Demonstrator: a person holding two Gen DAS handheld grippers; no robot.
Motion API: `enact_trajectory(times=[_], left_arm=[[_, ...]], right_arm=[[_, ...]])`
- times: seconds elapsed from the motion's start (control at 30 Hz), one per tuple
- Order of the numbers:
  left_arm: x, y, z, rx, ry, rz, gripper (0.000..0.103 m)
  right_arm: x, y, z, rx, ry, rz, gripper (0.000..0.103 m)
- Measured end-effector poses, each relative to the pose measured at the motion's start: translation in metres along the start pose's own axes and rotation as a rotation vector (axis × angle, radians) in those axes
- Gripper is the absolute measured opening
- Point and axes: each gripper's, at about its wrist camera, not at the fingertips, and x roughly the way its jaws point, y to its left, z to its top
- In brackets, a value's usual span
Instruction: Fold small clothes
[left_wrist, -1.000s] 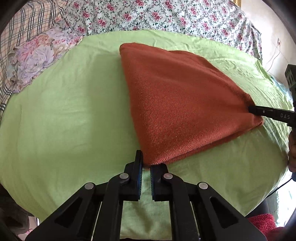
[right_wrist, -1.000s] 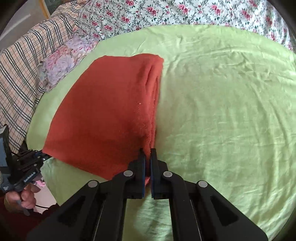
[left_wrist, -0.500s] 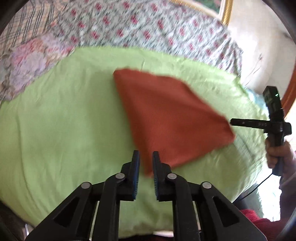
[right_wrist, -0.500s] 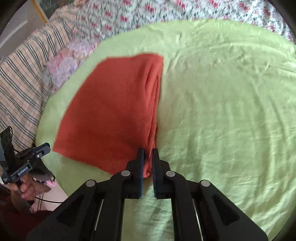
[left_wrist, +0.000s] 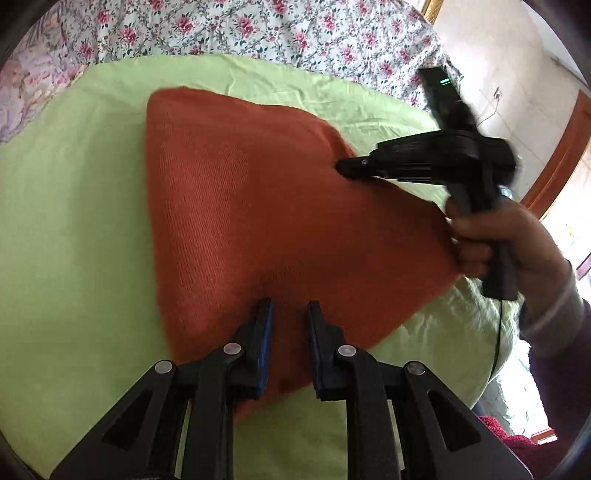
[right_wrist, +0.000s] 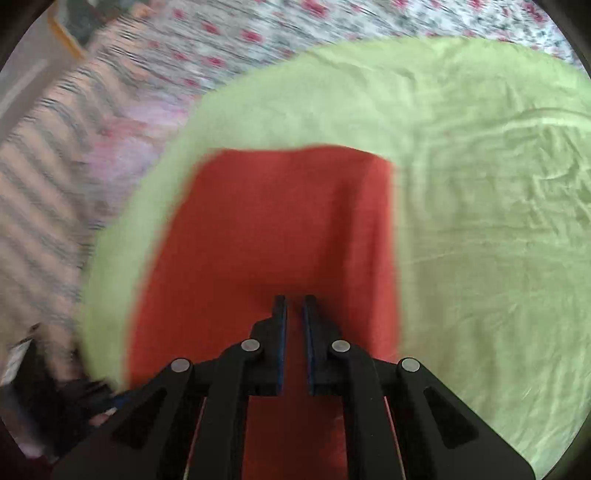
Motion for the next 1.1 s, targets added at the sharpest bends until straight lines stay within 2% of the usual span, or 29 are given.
enact_trajectory(times=[0.07,0.17,0.27,0.4,0.53,0.7,0.8,1.1], left_arm=[[0.001,-0.006,0.0,0.008,-0.003,0.016,0.015],[0.002,-0.006,0.0,-0.013,-0.009,0.005,0.016],[0.0,-0.001,0.002,-0.039,-0.009,-0.012,0.019],[0.0,-0.004,0.001,-0.05,-0.013,-0.01,0.019],[-0.001,-0.01,0.0,-0.034,-0.014,0.012,0.02],[-0.004,-0.012,-0.006,-0.036,-0.014,0.011,0.02],[-0.009,-0.013,-0.011,-0.031,-0.02,0.024,0.02],[-0.021,-0.011,-0.026,-0.039,-0.018,0.047,0.023]], right_arm=[[0.008,-0.021,0.004,0.043,-0.016,-0.037,0.0],[0.006,-0.037,0.008,0.084,-0.021,-0.002,0.0],[0.001,-0.028,0.006,0.049,-0.032,-0.038,0.0],[-0.018,-0.021,-0.002,0.056,-0.064,-0.005,0.003],[-0.048,-0.001,-0.035,0.0,-0.072,0.049,0.005],[-0.054,-0.01,-0.089,-0.046,-0.031,-0.021,0.0],[-0.058,-0.022,-0.097,-0.002,-0.061,0.017,0.0],[-0.063,-0.02,-0.1,-0.022,-0.107,-0.008,0.0]])
